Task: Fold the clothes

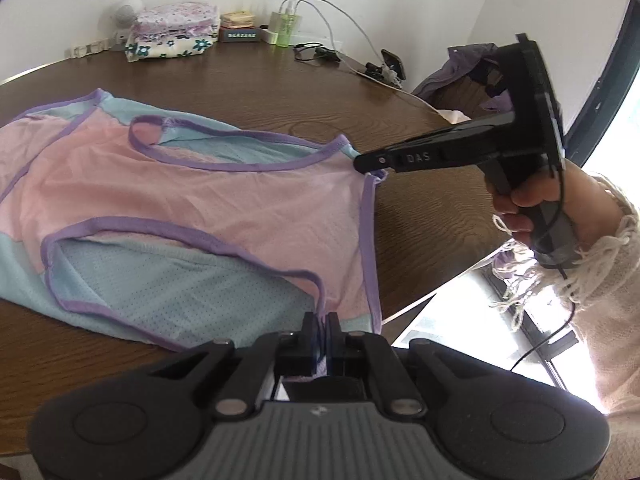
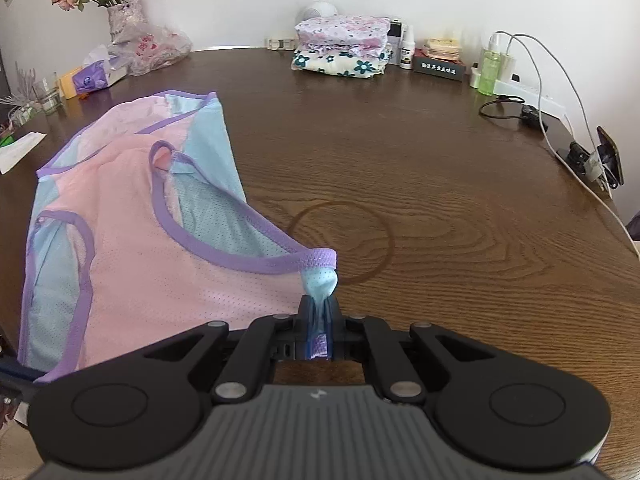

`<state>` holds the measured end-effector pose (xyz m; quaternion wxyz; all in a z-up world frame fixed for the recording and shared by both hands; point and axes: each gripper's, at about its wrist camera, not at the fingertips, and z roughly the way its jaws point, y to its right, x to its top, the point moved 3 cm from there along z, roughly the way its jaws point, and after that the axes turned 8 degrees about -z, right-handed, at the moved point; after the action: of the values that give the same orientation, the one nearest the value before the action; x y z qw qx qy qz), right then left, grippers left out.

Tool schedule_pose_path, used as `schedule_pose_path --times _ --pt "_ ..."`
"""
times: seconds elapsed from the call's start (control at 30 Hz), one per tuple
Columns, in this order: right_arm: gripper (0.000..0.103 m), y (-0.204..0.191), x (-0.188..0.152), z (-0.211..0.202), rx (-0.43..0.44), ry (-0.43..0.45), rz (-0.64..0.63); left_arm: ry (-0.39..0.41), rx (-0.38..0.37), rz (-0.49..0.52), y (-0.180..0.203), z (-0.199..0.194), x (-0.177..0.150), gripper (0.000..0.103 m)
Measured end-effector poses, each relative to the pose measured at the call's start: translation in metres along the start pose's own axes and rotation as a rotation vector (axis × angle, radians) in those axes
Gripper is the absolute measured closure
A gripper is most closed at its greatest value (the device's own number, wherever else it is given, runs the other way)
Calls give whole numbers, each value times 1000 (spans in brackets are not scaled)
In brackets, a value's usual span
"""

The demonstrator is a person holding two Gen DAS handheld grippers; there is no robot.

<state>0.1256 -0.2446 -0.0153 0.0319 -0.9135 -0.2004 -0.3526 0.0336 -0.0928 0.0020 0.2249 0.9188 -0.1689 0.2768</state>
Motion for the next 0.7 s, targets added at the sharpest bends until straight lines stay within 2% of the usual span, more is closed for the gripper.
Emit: schedule_pose_path --times 0.03,0.07,0.13,0.2,0.27,0.33,0.43,0.53,0.6,0.63,0.7 --pt "97 3 1 1 -1 -5 2 5 -15 11 4 0 0 86" --pt "96 5 2 2 -2 -10 5 27 -18 18 3 -5 1 70" --pt "81 11 4 -3 -4 -1 52 84 -15 27 -1 -19 4 55" --pt "70 11 4 -15 -7 33 77 140 5 17 -13 -34 9 48" --pt "66 4 4 -26 -1 68 84 195 55 -26 -38 -51 16 39" --pt "60 -6 3 -33 25 84 84 241 133 -72 -66 -65 23 38" --pt "56 -27 1 -31 27 93 64 271 324 -132 -121 -73 37 38" --pt "54 -49 -1 -29 28 102 45 281 482 -142 -182 -77 57 41" --pt "52 -61 -1 -25 16 100 47 279 551 -149 -220 -77 73 47" --pt "51 -64 -1 -23 6 95 54 277 567 -149 -236 -77 83 55" --pt "50 -66 0 -19 -13 84 90 269 592 -147 -268 -72 104 59"
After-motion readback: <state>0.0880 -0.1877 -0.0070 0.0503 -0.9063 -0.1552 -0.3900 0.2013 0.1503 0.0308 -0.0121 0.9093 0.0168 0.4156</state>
